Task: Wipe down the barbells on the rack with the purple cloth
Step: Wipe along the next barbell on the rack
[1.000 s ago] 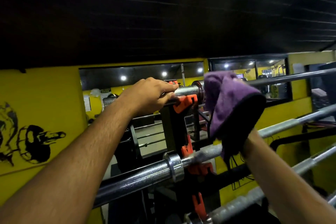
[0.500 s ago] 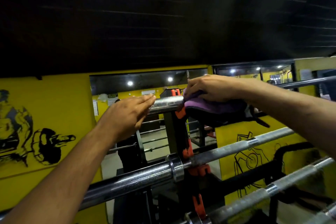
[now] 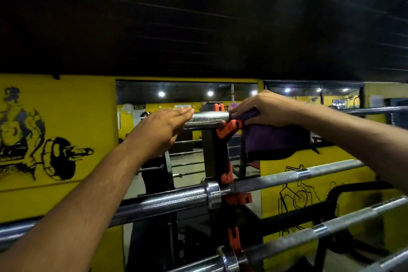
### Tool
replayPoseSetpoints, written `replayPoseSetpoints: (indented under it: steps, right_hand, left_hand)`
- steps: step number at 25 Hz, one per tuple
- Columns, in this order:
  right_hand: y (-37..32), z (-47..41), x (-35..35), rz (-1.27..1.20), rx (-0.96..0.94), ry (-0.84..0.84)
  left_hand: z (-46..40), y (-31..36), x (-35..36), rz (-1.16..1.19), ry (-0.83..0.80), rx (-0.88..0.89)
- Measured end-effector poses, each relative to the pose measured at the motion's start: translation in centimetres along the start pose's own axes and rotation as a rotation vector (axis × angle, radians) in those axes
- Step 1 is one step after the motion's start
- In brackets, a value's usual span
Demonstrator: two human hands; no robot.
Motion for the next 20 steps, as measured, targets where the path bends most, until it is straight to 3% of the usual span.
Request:
replayPoseSetpoints:
  steps: [2, 3, 6, 8, 13, 17, 20]
  right_hand:
    - [0.7, 0.4, -1.3, 0.054, 0.056, -0.062]
    - [0.9, 0.0, -2.4, 0.058, 0.079, -0.014]
    - [0.1, -1.7, -5.7, -0.044, 0.173, 0.356]
    - [-1.7, -3.1, -5.1, -0.069, 0.242, 0.492]
    - [-6.4, -4.4, 3.8, 0.023, 0.528, 0.365]
    - [-6.6, -4.0, 3.8, 0.031, 0.607, 0.414]
    - [-7.7, -5.8, 3.5, 0.064, 0.64, 0.432]
  left_hand:
    - [1.1, 0.5, 0.3, -0.021, -0.043, 0.021]
    - [2.2, 0.8, 0.3, -0.024, -0.044, 0.037]
    - [8.0, 2.4, 1.9, -0.005, -0.109, 0.074]
    - [12.5, 2.2, 3.8, 0.024, -0.193, 0.035]
    - [19.8, -2.1, 4.4, -0.09, -0.221, -0.135]
    - [22.0, -3.5, 3.4, -0.083, -0.197, -0.312]
    - [21.6, -2.5, 2.9, -0.193, -0.07, -0.331]
Point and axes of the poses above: each hand's wrist, its own z-axis away from the middle knuckle, its own x-axis out of the palm, y = z × x, the point moved 6 cm from there along -z, towards the middle knuckle, and after that the axes turned 6 degrees about z, right-handed, at the moved point
